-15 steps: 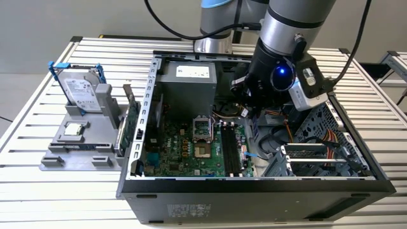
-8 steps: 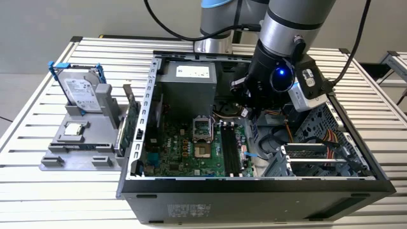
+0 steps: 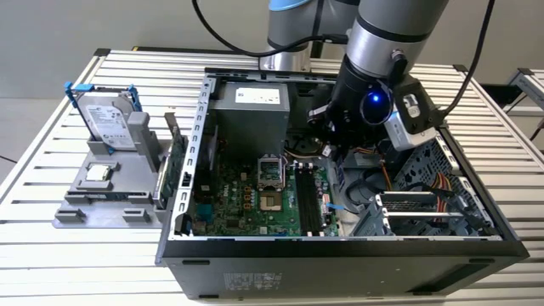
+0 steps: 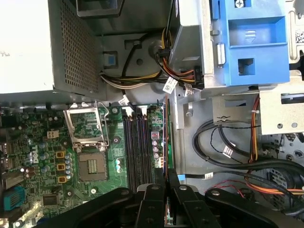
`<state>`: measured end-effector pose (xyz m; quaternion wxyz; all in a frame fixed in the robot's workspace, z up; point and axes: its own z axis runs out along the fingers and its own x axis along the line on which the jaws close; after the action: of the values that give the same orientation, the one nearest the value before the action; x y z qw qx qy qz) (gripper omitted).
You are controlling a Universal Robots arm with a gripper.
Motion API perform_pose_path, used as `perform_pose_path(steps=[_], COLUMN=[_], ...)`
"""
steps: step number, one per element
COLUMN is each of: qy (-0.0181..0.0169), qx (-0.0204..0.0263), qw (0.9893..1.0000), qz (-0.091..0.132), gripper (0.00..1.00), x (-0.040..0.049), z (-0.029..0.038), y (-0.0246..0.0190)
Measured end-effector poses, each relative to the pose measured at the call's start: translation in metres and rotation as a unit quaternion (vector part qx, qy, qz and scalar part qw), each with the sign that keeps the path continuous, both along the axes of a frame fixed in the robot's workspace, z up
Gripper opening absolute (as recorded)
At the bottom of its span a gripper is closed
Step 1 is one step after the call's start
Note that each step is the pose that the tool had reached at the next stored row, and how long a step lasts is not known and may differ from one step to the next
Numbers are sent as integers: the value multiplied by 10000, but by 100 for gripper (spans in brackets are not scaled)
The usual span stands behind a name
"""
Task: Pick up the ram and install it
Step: 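Insert the ram into the slot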
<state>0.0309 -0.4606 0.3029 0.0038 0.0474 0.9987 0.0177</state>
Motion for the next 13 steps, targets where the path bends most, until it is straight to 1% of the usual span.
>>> perform_pose_path(steps=[13], qy=[0], qx=[-31], qw=[10000], qz=[0], gripper=[0], x=[0], z=[-36], y=[1])
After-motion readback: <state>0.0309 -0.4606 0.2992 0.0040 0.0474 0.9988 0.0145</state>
